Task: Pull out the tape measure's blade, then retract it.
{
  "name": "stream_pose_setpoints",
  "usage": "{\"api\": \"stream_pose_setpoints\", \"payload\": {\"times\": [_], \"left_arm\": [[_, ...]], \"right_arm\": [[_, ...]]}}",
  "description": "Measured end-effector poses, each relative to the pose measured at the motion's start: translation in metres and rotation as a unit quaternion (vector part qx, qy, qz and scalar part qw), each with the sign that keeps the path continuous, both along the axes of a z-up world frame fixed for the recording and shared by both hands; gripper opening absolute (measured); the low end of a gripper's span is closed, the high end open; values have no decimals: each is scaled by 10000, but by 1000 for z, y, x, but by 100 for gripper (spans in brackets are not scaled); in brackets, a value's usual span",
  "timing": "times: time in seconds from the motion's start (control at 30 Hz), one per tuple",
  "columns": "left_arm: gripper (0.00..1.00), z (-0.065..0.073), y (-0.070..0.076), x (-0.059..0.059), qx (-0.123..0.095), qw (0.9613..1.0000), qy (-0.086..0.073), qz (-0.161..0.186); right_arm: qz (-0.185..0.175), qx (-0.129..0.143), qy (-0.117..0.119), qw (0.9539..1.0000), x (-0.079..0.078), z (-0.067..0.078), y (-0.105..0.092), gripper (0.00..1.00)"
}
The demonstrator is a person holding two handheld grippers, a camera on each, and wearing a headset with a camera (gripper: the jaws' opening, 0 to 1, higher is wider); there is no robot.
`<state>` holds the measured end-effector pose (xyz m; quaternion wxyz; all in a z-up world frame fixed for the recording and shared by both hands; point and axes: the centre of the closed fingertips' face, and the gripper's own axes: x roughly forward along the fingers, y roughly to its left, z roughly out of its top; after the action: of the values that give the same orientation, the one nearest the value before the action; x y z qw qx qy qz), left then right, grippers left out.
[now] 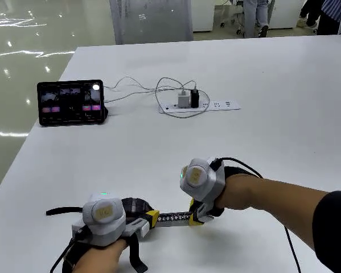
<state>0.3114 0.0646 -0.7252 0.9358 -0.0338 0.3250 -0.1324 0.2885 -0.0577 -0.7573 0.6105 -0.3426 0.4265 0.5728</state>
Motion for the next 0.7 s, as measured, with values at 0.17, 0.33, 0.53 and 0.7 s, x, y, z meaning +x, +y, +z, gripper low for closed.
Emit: {"api": "stream_pose_setpoints", "payload": {"times": [0.17,0.33,0.53,0.7], "left_arm": [[61,0,0,0,-8,10000,10,-1],[61,0,0,0,-18,10000,10,-1],[61,0,0,0,-26,10000,19,-15],[61,1,0,0,-40,10000,29,-13]], "right_arm": [[-32,27,25,10000,0,0,2,10],[-31,39,21,10000,0,0,4,10],[-45,45,2,10000,0,0,7,10],[-53,57,-4,10000,-1,0,10,10]]}}
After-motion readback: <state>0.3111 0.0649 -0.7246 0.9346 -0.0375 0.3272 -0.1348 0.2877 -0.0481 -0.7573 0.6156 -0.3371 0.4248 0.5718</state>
